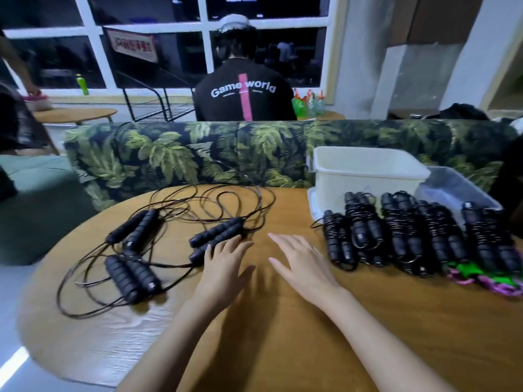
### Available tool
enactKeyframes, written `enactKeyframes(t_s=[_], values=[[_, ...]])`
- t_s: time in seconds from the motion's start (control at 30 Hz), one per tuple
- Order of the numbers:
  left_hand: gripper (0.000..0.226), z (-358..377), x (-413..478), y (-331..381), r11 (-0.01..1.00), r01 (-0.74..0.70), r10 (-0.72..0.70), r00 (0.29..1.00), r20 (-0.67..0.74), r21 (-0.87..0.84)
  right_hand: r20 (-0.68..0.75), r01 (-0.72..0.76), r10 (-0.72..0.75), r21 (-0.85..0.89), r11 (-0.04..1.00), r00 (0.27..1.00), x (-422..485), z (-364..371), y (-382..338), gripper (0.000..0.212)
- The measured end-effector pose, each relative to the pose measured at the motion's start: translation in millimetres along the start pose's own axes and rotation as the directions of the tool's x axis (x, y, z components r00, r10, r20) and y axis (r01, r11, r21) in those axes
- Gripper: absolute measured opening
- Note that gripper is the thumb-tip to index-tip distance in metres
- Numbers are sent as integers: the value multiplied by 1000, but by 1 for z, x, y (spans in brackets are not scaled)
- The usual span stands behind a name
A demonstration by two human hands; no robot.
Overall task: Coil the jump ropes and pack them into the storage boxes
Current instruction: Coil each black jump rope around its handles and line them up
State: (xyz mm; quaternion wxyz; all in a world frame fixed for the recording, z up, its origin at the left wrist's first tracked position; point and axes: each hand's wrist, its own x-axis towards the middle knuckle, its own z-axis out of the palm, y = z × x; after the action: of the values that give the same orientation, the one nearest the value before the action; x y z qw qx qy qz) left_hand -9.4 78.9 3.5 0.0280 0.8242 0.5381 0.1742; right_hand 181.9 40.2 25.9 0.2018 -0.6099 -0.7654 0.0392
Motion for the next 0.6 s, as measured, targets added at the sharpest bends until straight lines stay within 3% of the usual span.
enactKeyframes(t_s=[0.3,0.5,0.6], values=[[76,3,29,-83,986,161,-162,986,29,40,176,13,-10,-14,1000,984,94,58,-11,54],[88,14,65,-98,976,167,-181,979,95,139,207,30,-12,-85,996,978,149,73,10,73],[80,19,66,-100,976,77,-87,995,42,203,154,76,-60,-97,992,986,163,73,17,52]])
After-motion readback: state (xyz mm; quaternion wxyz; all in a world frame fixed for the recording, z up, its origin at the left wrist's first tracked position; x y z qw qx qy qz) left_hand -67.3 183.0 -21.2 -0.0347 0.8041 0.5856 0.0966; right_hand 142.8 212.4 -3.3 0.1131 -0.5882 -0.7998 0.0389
